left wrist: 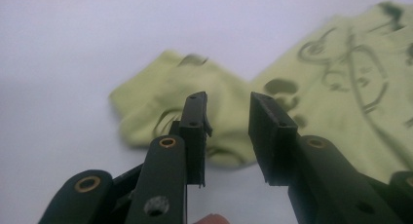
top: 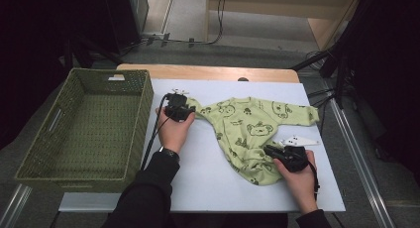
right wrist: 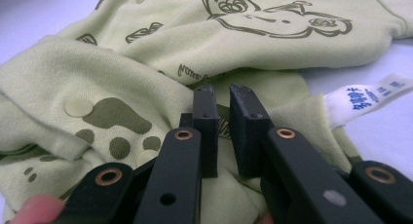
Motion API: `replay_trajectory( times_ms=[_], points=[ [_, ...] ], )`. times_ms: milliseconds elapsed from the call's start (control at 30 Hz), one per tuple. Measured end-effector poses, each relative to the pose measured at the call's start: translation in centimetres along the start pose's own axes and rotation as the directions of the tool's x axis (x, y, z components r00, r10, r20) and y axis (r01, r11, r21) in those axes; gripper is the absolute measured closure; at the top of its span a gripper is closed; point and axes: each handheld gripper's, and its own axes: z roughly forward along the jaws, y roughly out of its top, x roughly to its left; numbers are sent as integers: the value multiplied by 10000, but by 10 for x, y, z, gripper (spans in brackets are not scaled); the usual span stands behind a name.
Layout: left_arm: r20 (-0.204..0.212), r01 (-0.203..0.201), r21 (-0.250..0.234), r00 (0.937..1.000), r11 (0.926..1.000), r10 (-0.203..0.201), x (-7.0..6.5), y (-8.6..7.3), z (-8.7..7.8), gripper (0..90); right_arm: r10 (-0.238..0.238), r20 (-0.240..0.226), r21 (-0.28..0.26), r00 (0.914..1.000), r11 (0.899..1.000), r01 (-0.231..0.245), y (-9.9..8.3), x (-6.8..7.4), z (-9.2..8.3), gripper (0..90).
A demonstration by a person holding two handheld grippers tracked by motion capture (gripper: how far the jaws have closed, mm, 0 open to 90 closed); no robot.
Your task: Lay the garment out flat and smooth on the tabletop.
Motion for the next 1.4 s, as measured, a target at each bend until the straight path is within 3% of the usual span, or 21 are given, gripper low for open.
replay_trajectory(
  times_ms=[100,233,367,433,500,533,567,767,867,1033,1400],
  points=[
    [106,-18,274,9999,9996,15,-3,7,13,658,-14,6,-6,10000,10000,14,0,0,0,797],
    [573,631,385,9962,9973,-652,1,11,31,561,0,-33,-5,10000,10000,0,0,0,0,797],
    [236,659,676,9974,9955,-676,-2,10,46,537,-10,-49,12,10000,10000,10,0,0,0,798],
    [-207,429,621,9989,9972,-416,-5,9,46,611,3,-70,15,10000,10000,-3,0,-1,0,798],
    [-62,461,713,9989,9964,-458,-3,9,45,746,21,-97,25,10000,10000,-21,0,-1,0,798],
    [-14,406,728,9992,9965,-406,-2,8,43,823,23,-103,24,9999,10000,-23,0,-1,0,798],
    [-15,333,653,9994,9973,-333,-2,7,41,842,33,-110,22,9999,10000,-33,0,-1,0,798],
    [443,328,97,9985,9994,-332,1,-4,24,858,8,-82,25,10000,10000,-8,0,-1,0,798],
    [907,824,-396,9928,9958,-786,-1,-18,9,856,-22,-58,12,10000,10000,22,0,0,0,798],
    [922,742,-756,9935,9944,-671,-5,-46,-11,841,-43,-12,8,10000,10000,43,0,0,0,799],
    [712,544,-155,9960,9984,-532,6,-80,-33,790,-78,40,32,10000,10000,78,0,1,0,799]
  ],
)
